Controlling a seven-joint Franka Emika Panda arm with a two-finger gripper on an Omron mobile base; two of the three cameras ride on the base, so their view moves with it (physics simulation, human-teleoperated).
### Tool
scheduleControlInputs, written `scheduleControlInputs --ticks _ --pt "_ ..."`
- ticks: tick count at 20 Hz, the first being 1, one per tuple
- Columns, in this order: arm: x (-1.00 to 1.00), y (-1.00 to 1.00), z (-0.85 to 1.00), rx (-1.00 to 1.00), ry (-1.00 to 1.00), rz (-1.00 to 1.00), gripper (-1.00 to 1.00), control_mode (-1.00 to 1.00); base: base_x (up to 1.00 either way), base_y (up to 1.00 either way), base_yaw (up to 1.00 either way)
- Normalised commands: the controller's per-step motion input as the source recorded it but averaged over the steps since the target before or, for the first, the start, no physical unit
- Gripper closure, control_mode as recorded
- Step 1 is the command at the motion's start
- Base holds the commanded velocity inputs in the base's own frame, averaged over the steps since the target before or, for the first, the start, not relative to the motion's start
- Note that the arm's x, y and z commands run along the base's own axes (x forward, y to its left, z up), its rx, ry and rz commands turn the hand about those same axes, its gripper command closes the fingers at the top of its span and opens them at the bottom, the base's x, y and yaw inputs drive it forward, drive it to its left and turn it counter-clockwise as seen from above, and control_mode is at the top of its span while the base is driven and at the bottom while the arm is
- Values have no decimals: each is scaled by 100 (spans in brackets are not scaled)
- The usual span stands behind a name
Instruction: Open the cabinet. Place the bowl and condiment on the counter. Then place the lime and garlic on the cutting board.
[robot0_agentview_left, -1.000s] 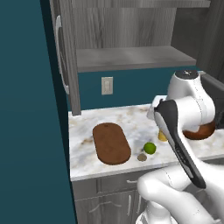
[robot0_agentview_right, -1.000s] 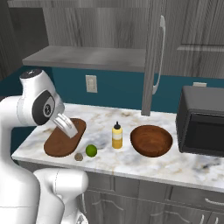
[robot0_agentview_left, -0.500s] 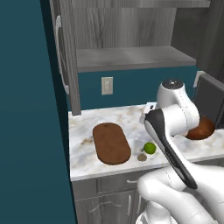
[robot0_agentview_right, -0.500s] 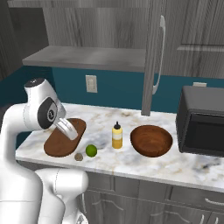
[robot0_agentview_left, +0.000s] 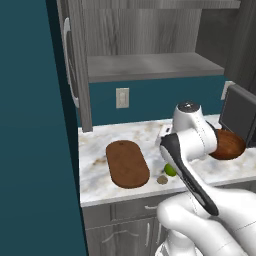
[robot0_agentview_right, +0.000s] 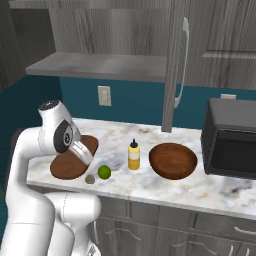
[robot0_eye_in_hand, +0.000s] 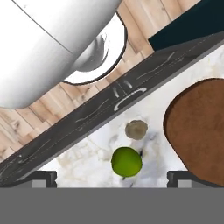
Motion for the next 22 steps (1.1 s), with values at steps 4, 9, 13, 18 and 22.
scheduleControlInputs --ticks 4,9,13,18,22 --pt "17 0 -39 0 0 0 -100 -100 0 0 0" --pt "20 -5 -26 0 0 0 -100 -100 0 0 0" --pt "23 -10 -20 0 0 0 -100 -100 0 0 0" --pt "23 -6 -21 0 0 0 -100 -100 0 0 0" --pt "27 -5 -23 0 0 0 -100 -100 0 0 0"
